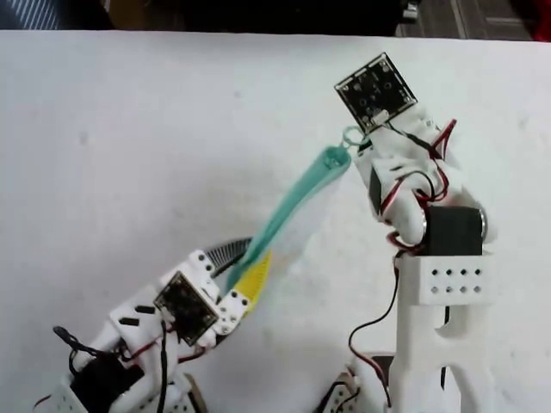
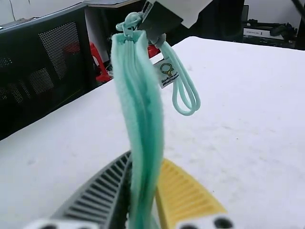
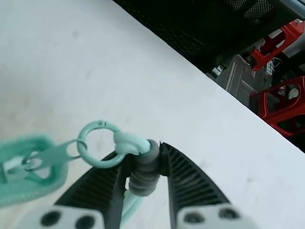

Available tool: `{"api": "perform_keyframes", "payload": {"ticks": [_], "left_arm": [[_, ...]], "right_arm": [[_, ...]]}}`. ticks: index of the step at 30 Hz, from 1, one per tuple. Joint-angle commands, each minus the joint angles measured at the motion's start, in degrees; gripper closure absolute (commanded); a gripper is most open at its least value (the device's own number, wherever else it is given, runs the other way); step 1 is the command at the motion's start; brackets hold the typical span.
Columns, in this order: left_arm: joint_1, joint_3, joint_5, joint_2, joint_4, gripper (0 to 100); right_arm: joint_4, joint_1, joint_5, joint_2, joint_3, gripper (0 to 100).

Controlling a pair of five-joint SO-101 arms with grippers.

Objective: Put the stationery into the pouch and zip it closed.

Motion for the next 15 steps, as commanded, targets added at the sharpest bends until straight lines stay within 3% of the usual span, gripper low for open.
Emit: {"api": "perform_keyframes", "payload": {"ticks": [1,15], "left_arm": [[0.75,0.00,-0.35,0.31,1.85,98],[0.75,0.00,-0.35,0.31,1.93,98]], "right_arm": [[-2.59,2.33,0.09,-0.84,-0.97,98.2],[-3.38,2.51,0.09,4.88,-1.32,98.2]]}}
